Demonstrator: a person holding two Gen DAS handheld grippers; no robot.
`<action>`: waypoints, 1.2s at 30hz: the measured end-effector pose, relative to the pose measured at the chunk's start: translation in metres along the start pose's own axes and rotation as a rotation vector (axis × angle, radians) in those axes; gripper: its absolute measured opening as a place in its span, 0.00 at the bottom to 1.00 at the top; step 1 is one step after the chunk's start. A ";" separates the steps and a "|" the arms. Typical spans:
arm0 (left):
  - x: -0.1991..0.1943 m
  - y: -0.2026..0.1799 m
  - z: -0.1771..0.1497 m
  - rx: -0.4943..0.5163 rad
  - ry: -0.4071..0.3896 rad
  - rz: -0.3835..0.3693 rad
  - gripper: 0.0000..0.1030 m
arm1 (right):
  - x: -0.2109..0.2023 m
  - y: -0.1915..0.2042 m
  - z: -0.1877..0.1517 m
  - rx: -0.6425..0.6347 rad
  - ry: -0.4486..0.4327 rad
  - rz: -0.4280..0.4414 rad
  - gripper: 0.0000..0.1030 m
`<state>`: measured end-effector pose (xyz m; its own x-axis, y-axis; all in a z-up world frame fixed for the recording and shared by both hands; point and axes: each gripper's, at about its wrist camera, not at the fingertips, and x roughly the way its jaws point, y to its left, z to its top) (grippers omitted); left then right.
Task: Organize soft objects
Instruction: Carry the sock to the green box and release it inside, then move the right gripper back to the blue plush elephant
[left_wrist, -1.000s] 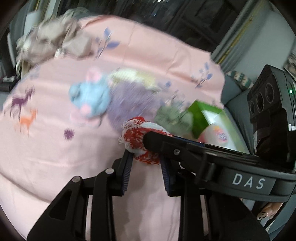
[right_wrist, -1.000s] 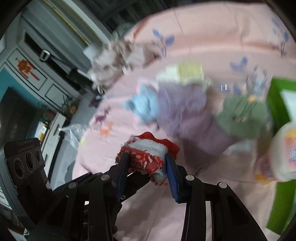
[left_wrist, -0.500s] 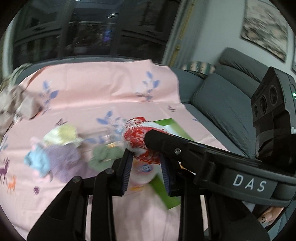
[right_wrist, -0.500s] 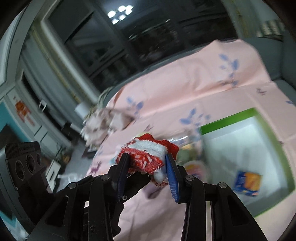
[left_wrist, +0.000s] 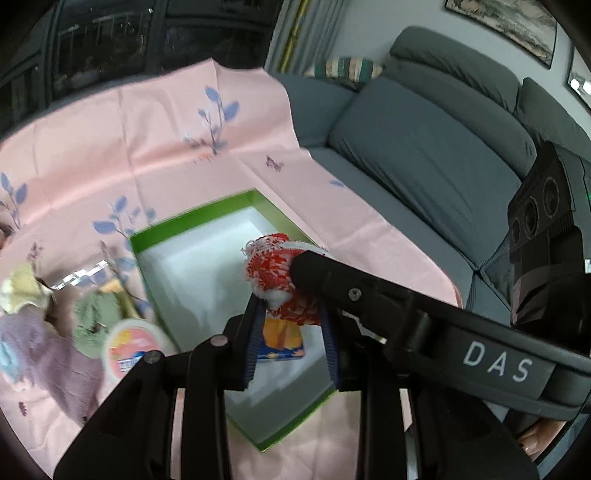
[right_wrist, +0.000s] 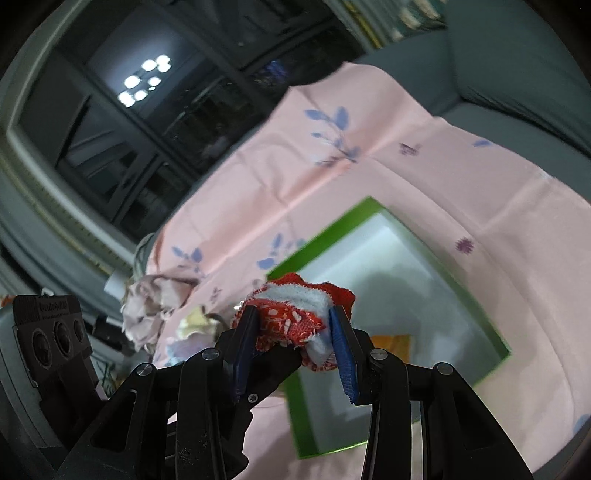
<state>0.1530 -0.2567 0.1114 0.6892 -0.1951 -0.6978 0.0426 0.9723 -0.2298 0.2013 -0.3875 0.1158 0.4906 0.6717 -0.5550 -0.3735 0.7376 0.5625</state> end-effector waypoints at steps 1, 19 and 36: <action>0.007 -0.002 0.001 0.002 0.014 0.000 0.26 | 0.002 -0.006 0.001 0.015 0.002 -0.004 0.40; 0.066 -0.002 -0.005 -0.078 0.184 -0.013 0.27 | 0.029 -0.054 0.001 0.162 0.096 -0.132 0.40; 0.013 0.012 -0.005 -0.115 0.097 -0.015 0.79 | -0.003 -0.027 0.003 0.093 -0.033 -0.143 0.81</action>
<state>0.1589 -0.2481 0.0962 0.6155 -0.2262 -0.7550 -0.0350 0.9491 -0.3129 0.2125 -0.4092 0.1043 0.5597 0.5568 -0.6138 -0.2247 0.8149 0.5343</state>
